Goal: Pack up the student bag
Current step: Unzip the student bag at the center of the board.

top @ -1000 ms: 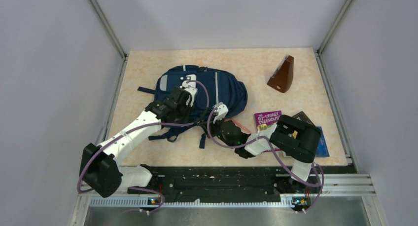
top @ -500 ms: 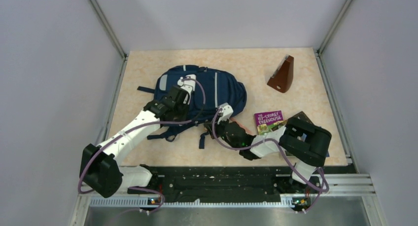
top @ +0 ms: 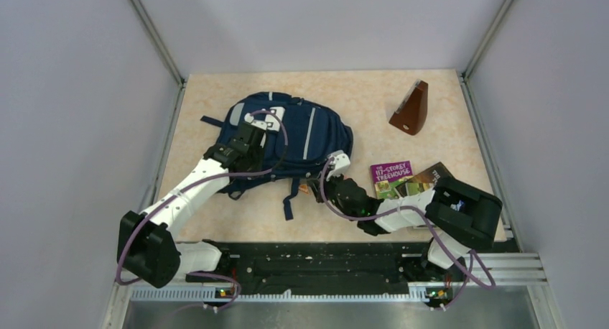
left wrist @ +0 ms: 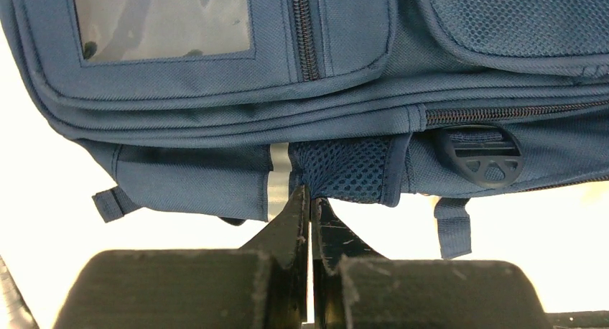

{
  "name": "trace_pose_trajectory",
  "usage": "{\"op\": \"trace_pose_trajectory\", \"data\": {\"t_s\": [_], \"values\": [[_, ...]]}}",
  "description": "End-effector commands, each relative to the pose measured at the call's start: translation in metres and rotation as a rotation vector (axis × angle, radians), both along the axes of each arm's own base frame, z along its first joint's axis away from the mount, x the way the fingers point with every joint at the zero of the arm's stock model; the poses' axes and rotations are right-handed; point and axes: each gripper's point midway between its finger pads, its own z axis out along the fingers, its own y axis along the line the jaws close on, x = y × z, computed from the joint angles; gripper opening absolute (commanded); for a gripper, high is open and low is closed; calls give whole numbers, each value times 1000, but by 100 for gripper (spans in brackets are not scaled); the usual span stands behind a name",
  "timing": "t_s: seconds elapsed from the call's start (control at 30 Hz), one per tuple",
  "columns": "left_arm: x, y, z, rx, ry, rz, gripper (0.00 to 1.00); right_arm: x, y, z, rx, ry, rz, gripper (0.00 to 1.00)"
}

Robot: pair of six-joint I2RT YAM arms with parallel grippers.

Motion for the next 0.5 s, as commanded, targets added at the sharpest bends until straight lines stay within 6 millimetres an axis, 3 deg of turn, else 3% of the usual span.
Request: {"op": "trace_pose_trajectory", "data": {"t_s": [0.0,0.47], "values": [[12,31,17,98,-93,110,0,12,-26,2,2,9,-104,0],[14,46,27,170,-130,148,0,4,-39,-15,-17,99,-68,0]]}}
